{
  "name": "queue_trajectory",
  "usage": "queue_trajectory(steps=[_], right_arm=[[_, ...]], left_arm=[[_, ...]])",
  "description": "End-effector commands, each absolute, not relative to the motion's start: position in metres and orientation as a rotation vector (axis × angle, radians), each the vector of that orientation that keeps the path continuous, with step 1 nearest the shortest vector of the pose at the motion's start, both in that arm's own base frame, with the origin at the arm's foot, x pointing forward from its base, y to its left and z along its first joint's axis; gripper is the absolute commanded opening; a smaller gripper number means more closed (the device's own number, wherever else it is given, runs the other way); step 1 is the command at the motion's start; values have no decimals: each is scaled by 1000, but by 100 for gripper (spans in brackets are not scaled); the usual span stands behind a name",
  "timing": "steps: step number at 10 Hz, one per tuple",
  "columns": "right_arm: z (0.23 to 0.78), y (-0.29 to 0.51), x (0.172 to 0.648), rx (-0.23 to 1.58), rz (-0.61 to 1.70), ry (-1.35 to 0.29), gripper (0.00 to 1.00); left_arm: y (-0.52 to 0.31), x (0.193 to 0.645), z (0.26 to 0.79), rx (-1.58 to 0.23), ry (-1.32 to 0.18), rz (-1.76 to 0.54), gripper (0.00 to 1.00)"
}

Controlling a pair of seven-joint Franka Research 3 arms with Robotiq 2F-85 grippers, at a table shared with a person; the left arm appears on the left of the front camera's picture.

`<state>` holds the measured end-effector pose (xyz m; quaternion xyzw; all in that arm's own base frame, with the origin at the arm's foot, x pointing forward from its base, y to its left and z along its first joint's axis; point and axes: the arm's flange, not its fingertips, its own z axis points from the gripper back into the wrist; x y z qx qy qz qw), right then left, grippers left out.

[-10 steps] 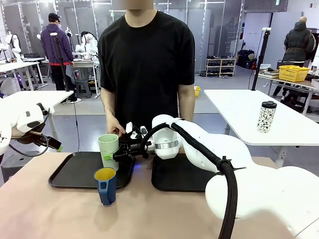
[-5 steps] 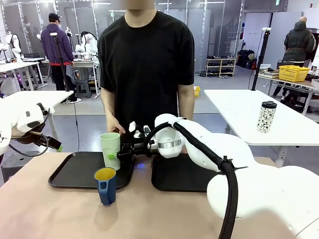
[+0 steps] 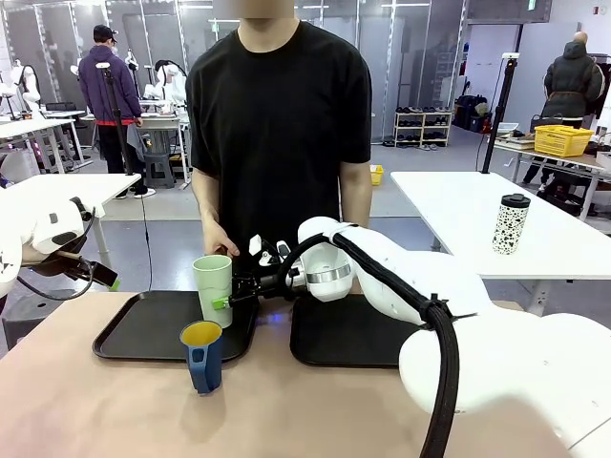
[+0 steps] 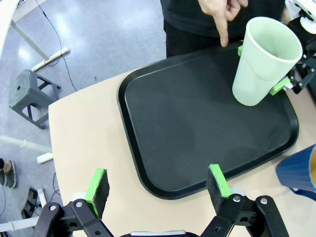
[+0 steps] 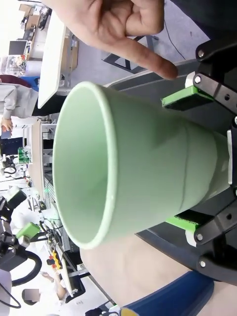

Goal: Sort and store the cups by type.
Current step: Place the picked Reusable plastic cup into the Flat Tray indicated by the person.

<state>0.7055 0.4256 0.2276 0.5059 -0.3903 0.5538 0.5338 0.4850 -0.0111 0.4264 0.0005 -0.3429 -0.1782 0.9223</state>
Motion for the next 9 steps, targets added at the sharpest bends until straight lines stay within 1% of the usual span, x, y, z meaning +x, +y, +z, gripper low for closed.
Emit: queue_trajectory(steps=[1,6,9], right_arm=[[233,414,686,1172,1337,-893,100],[243,384,666,1041,1333,-840,100],[262,353,647,881,1300,-742,100]], left_arm=[[-11,485,429,14,-699,-379,100],[-11,485,429,14,-699,-379,100],[-11,485,429,14,-699,-379,100]])
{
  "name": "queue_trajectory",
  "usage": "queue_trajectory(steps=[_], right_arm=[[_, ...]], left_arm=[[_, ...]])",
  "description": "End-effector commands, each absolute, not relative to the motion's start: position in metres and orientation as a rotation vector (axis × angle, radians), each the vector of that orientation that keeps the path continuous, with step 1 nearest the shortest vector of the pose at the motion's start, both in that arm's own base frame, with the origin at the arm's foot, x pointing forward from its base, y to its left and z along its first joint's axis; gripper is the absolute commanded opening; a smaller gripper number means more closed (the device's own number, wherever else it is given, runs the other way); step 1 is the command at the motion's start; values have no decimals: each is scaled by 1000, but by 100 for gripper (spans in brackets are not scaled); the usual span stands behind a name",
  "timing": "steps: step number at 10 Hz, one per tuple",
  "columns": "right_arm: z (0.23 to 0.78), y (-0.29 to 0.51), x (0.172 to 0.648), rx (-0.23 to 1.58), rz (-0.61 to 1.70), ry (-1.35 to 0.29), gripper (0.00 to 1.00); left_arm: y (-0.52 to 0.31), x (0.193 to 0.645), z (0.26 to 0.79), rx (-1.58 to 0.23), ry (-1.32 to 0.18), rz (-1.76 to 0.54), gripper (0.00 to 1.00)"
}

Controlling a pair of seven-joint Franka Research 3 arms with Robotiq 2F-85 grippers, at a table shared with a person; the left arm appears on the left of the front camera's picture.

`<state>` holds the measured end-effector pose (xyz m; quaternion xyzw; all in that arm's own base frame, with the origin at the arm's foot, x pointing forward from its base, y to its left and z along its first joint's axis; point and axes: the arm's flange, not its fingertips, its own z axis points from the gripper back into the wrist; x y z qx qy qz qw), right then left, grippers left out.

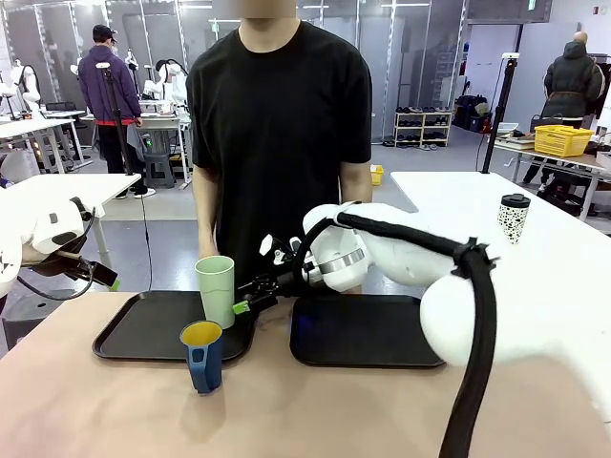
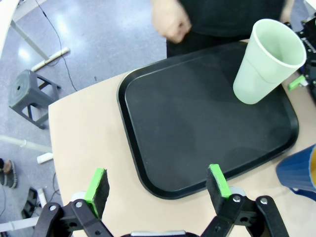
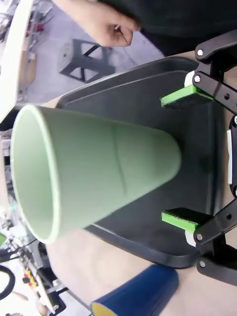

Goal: Sort and store the cups by type.
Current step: Place the picked Reusable plastic cup into the Flat Tray indicated by the person.

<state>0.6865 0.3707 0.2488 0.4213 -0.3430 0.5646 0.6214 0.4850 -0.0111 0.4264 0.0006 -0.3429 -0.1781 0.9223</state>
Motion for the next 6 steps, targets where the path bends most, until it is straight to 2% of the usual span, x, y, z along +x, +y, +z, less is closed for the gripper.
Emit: queue_trajectory(steps=[1,5,6], right_arm=[[272,341,640,833,1293,-740,100],[297,309,621,741,1251,-724,100],[289,326,645,769,1294,-737,100]], left_arm=[[-11,485,429,14,-699,-379,100],[-11,485,429,14,-699,-379,100],[-11,485,429,14,-699,-379,100]])
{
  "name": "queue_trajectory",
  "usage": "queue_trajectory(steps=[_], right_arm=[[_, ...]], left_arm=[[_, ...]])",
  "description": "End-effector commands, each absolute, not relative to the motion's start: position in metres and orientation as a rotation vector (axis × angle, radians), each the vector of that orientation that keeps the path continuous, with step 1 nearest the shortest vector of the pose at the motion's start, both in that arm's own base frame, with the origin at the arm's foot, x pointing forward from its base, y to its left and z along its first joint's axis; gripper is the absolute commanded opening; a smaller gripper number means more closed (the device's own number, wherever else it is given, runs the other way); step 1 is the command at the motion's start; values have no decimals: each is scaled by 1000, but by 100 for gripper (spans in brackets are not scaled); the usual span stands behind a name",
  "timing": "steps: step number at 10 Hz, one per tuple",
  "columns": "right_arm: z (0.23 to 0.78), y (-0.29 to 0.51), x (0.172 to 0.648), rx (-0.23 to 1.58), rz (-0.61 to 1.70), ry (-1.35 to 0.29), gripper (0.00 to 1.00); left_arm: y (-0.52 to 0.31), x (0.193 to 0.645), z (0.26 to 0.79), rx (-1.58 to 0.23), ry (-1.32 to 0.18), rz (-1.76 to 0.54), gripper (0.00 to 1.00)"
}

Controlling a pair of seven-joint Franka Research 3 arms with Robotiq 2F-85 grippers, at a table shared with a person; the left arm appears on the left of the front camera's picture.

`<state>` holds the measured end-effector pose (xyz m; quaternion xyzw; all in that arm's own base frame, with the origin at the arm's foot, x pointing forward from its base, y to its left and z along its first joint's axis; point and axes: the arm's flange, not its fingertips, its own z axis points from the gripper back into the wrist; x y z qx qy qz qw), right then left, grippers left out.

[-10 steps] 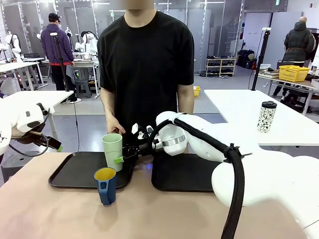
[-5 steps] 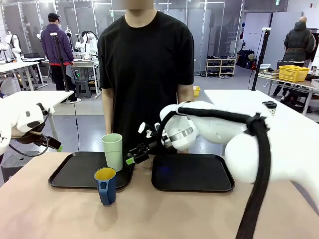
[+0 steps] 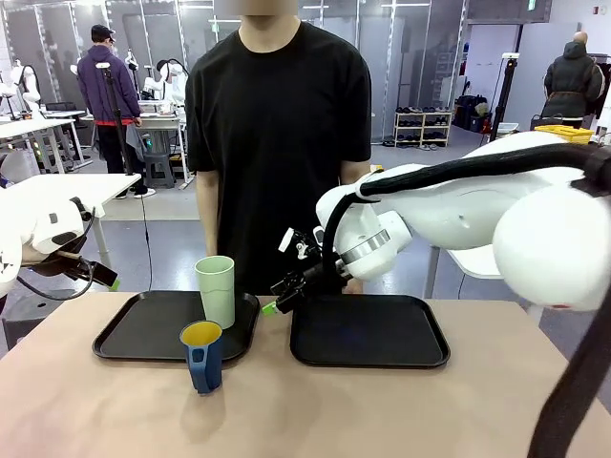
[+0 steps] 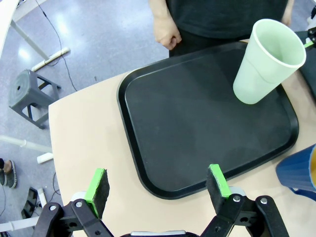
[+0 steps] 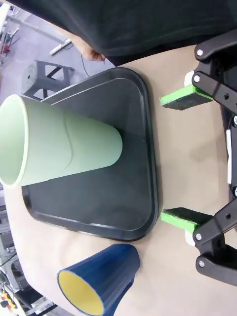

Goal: Sort and store the cups by type.
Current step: Place the picked Reusable plastic cup into the Flat Tray indicated by the person, then pick up the Handle plastic cup and place it into the empty Flat Tray.

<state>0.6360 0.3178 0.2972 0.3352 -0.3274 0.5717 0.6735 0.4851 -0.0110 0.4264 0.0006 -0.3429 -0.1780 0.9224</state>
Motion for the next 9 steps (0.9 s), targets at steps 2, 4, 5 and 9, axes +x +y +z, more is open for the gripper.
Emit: queue_trajectory(steps=[2,4,5,9], right_arm=[[289,326,645,769,1294,-737,100],[289,326,645,769,1294,-737,100],[289,326,645,769,1294,-737,100],[289,326,645,769,1294,-737,100]], left_arm=[[-11,485,429,14,-699,-379,100],[-11,485,429,14,-699,-379,100],[-11,485,429,14,-699,-379,100],[-11,485,429,14,-699,-379,100]])
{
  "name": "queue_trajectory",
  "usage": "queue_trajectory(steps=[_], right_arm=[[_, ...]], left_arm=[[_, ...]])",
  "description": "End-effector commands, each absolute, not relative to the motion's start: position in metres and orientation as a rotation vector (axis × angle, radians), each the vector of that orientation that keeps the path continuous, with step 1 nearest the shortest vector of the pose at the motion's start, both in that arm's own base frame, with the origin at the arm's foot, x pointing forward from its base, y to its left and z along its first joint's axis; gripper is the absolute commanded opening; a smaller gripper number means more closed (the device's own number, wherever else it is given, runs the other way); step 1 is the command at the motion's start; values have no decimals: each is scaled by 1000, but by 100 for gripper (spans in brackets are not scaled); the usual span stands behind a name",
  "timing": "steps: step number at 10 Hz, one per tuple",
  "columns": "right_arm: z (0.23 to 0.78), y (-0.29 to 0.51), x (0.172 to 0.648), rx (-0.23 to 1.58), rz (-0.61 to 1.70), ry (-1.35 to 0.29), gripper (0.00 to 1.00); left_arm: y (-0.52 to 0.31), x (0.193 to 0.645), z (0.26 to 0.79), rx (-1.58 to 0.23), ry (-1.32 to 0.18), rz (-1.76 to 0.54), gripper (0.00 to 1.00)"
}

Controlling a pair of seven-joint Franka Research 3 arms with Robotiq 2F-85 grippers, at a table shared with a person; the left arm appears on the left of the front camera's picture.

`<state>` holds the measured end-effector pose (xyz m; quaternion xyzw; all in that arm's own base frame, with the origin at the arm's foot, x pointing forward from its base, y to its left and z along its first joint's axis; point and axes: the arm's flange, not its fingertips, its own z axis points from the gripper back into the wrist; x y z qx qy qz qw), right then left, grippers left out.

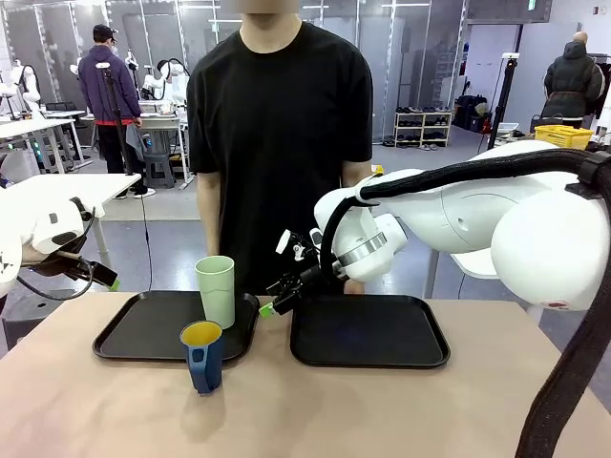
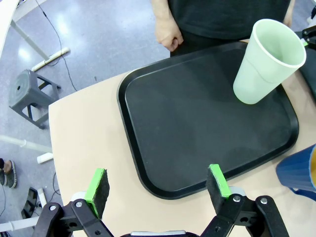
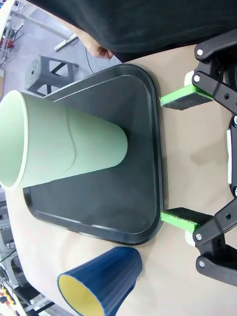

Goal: Sort and store the cups by type.
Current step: Pick up the Handle plastic cup and place it into the empty Flat Tray.

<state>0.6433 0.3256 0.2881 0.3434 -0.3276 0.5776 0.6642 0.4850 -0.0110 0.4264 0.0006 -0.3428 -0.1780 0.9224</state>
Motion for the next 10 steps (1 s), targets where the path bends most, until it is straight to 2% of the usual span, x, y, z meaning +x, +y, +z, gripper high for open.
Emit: queue_trajectory(steps=[1,3,7,9,10], right_arm=[[289,326,645,769,1294,-737,100],[288,326,643,776,1305,-740,100],[384,216,540,493,1293,-533,100],[426,170,499,345,1279,-276,100],[444,148,484,276,1230,-237,100]], left_arm=[[-11,485,429,14,-699,-379,100],[-11,485,429,14,-699,-379,100],[-11,485,429,14,-699,-379,100],[-11,485,429,14,-699,-379,100],[-11,485,429,14,-699,-379,100]])
